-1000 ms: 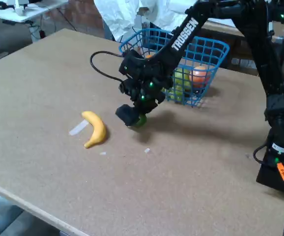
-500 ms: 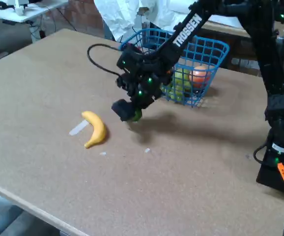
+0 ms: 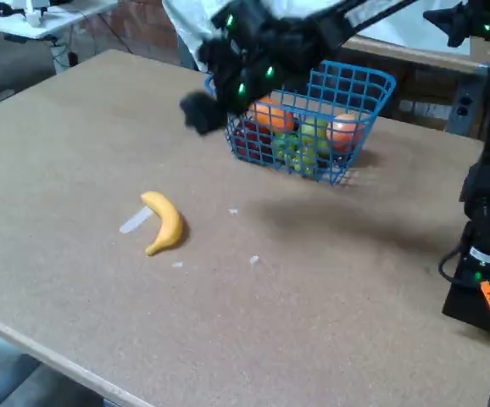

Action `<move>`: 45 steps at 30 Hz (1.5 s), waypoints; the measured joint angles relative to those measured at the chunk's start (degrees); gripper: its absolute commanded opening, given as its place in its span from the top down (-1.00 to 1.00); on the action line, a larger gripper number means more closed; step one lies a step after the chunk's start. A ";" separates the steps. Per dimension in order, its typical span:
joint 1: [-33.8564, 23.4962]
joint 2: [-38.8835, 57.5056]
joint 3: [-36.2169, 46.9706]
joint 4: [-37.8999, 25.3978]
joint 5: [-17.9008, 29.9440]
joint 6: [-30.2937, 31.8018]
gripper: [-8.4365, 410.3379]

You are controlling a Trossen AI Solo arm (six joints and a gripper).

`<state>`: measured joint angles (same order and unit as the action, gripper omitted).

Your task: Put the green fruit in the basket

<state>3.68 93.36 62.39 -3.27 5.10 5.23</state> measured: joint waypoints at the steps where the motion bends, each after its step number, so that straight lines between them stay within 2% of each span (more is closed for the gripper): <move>1: -0.39 -1.42 0.28 -0.50 0.87 -0.17 0.71; 6: -3.93 -6.62 3.06 -5.14 4.46 -0.59 0.71; 12: -10.82 -9.31 7.61 -12.70 6.58 -0.63 0.71; 19: -21.09 -9.68 10.62 -19.43 7.02 0.35 0.71; 24: -27.87 -8.50 11.19 -21.97 6.36 1.62 0.71; 31: -33.90 -3.96 11.10 -22.62 4.35 3.82 0.69; 37: -35.65 2.01 10.99 -21.22 3.13 5.62 0.55; 42: -35.87 6.97 10.93 -19.19 1.88 6.93 0.37; 45: -35.82 9.31 10.91 -17.38 1.18 7.45 0.18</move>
<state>-32.14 102.67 73.30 -20.64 6.28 12.69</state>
